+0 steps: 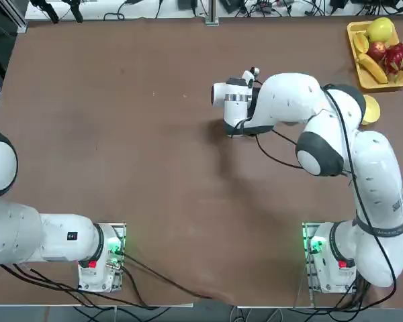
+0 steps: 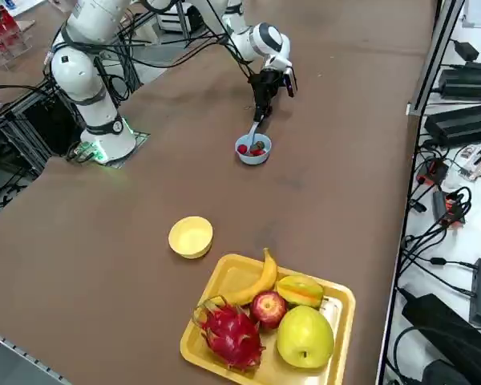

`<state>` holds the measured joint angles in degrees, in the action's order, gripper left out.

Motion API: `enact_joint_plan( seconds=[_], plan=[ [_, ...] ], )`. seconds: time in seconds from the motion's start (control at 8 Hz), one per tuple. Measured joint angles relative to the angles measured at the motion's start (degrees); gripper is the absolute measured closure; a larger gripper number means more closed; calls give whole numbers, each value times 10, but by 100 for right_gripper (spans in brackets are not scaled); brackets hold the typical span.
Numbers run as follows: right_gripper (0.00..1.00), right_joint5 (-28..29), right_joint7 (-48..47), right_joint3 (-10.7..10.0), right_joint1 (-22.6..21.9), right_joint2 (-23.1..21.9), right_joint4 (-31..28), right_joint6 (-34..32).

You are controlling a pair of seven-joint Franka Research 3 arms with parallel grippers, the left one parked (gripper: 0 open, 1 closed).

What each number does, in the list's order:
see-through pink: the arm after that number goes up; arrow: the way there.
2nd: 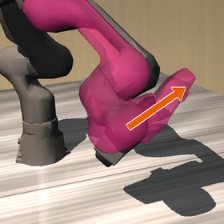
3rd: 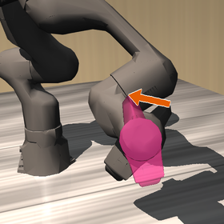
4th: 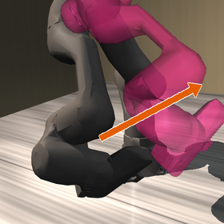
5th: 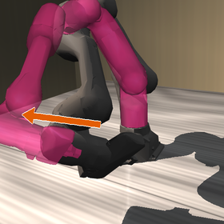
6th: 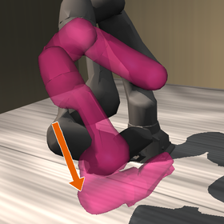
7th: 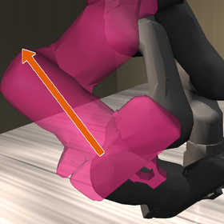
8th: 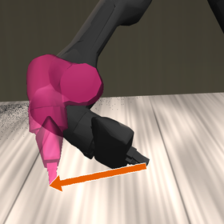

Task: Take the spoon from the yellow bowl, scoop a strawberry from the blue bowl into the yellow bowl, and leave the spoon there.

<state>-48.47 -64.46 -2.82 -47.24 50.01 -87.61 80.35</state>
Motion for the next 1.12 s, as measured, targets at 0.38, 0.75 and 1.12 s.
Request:
enact_joint_plan(
  seconds=[0.38,0.75,1.12],
  plan=[
    [88,-1,0,0,-4,2,0,0],
    [88,-5,0,0,-10,5,0,-3],
    [88,-19,0,-1,-12,5,0,-20]
  ],
)
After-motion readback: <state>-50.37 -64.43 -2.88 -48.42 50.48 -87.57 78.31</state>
